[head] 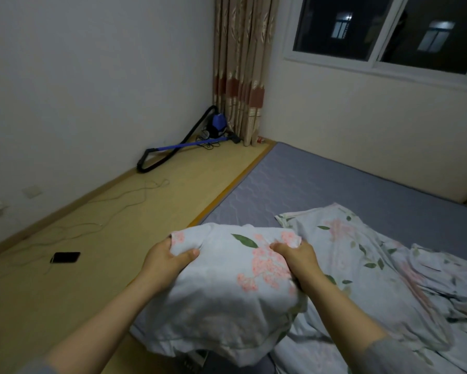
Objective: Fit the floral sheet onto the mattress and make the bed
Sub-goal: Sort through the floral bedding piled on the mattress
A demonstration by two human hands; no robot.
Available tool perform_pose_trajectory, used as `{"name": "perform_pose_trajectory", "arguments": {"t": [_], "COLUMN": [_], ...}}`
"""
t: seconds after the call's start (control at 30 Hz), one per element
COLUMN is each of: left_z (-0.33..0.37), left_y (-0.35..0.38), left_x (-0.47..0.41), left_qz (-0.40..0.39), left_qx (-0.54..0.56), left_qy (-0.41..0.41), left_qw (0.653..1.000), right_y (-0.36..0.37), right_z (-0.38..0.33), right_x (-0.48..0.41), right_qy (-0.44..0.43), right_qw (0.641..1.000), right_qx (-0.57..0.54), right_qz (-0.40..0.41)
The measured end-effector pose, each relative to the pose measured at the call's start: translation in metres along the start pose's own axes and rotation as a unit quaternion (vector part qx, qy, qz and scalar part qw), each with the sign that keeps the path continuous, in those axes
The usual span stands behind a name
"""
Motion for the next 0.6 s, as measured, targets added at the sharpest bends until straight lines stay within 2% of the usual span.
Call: {"name": "perform_pose_trajectory", "arguments": {"t": [0.13,0.27,0.4,0.5,0.6], "left_z": [-0.005,0.005,0.024,0.037,0.018], "left_y": [0.002,0.001,0.003,0.013,0.023], "left_x": [-0.058,-0.143,-0.239,-0.305,-0.352], "left_qz": [-0.028,-0.055,-0.054,-0.064,-0.119], "left_qx": [-0.016,-0.019,-0.051,-0.094,-0.173], "left_qy": [0.009,0.022,0.086,0.109,0.079], "left_qw": [0.999,0.998,0.994,0.987,0.975], "right_y": [0.018,0.038,0.052,0.060,0.069], "right_z": [-0.016,-0.055,-0.106,-0.133,-0.122], "right_x": [-0.037,-0.090,-0.148,-0.189,-0.218], "right_qy": [0.018,0.031,-0.032,-0.086,-0.043], "right_qw": [1.000,0.997,0.991,0.981,0.983], "right_qx": [-0.007,-0.001,0.015,0.029,0.064], "right_qz": [0.013,0.064,0.129,0.174,0.168]}}
Point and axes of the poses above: each hand's wrist, its own x-axis away from the middle knuckle, its own y-axis out of the palm, z = x × y, the point moved 1 cm from there along -x, towards the middle knuckle, and after that the axes turned 7 degrees about y, right-handed, at the moved point
